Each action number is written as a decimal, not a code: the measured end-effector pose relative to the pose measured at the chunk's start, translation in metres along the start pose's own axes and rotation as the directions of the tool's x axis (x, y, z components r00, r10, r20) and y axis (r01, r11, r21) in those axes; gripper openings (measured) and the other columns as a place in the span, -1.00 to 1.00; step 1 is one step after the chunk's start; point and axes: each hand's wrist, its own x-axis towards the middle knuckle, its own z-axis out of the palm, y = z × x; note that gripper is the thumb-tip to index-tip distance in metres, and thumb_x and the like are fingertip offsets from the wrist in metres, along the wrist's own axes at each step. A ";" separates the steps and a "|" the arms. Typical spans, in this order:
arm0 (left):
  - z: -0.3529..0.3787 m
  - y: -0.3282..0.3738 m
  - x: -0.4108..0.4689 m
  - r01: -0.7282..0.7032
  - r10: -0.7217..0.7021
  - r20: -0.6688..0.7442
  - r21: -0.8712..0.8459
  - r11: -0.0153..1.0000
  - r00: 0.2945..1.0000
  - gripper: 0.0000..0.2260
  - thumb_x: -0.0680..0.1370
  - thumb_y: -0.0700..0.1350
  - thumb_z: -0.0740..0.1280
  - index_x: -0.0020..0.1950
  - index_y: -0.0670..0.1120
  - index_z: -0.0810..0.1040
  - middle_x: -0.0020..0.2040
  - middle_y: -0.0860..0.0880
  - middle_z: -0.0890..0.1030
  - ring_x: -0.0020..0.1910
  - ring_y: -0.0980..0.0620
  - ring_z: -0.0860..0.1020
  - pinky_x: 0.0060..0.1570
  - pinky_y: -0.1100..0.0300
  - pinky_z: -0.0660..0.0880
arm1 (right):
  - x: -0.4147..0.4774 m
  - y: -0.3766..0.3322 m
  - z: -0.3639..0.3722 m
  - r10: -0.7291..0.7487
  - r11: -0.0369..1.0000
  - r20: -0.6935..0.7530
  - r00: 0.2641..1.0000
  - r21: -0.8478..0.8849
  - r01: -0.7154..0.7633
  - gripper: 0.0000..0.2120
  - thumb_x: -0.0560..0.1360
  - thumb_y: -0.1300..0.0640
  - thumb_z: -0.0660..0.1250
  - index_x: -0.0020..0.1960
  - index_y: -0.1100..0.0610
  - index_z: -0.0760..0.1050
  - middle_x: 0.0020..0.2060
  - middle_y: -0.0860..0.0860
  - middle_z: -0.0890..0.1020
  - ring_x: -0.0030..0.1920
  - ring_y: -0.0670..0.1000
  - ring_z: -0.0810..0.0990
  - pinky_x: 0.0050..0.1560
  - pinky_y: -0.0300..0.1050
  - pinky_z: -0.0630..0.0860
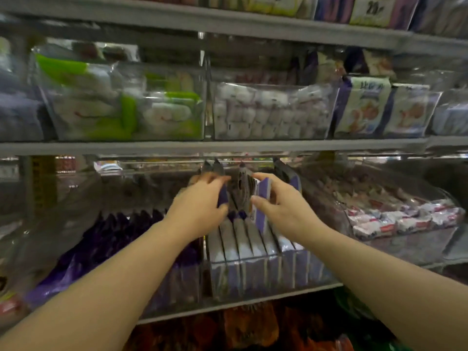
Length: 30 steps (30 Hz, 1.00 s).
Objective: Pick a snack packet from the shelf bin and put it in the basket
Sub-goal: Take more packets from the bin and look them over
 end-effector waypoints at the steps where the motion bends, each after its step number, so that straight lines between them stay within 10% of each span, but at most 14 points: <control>1: 0.004 -0.004 0.010 0.009 -0.009 0.017 -0.006 1.000 1.000 -0.41 0.51 -0.02 0.34 0.52 0.08 0.23 0.48 -0.03 0.28 0.44 -0.12 0.26 0.38 -0.07 0.32 | 0.012 0.003 0.007 0.006 1.000 -0.005 1.000 -0.011 -0.007 -0.65 0.53 0.14 0.34 0.29 -0.06 0.45 -0.10 -0.15 0.63 -0.01 -0.12 0.59 0.11 -0.18 0.49; 4: 0.012 -0.011 0.036 0.036 -0.031 0.048 -0.102 0.994 0.998 -0.45 0.53 -0.04 0.33 0.50 0.09 0.27 0.52 -0.03 0.24 0.47 -0.12 0.24 0.41 -0.05 0.28 | 0.040 0.012 0.026 0.051 0.997 -0.013 0.999 -0.063 -0.052 -0.84 0.52 0.09 0.33 0.10 -0.01 0.52 -0.04 0.00 0.65 0.04 0.07 0.60 0.14 0.06 0.52; 15: 0.013 -0.021 0.055 0.097 -0.084 0.103 -0.120 0.988 0.991 -0.70 0.59 -0.14 0.22 0.29 0.09 0.53 0.25 -0.05 0.57 0.14 -0.12 0.55 0.11 0.10 0.51 | 0.087 0.029 0.049 0.025 0.978 0.193 0.981 -0.208 0.017 -0.66 0.55 0.13 0.32 0.32 0.04 0.46 0.22 0.04 0.58 0.23 0.06 0.54 0.12 -0.22 0.39; 22: 0.014 -0.018 0.053 0.086 -0.077 0.069 -0.141 0.986 0.995 -0.75 0.55 -0.14 0.25 0.20 0.01 0.57 0.17 -0.05 0.60 0.05 -0.09 0.57 0.08 0.04 0.55 | 0.089 0.025 0.053 -0.077 0.896 0.185 0.980 -0.418 0.150 -0.52 0.54 0.29 0.24 0.43 0.07 0.35 0.34 0.15 0.37 0.25 0.18 0.46 0.27 -0.06 0.41; 30: 0.016 -0.020 0.062 -0.005 -0.011 0.081 0.197 0.980 0.997 -0.43 0.51 0.19 0.28 0.48 0.20 0.18 0.47 0.04 0.32 0.36 -0.10 0.39 0.30 -0.06 0.36 | 0.085 0.029 0.043 0.019 0.914 0.268 0.963 -0.395 0.092 -0.44 0.55 0.18 0.27 0.49 0.02 0.15 0.28 0.13 0.52 0.23 0.16 0.54 0.23 0.05 0.49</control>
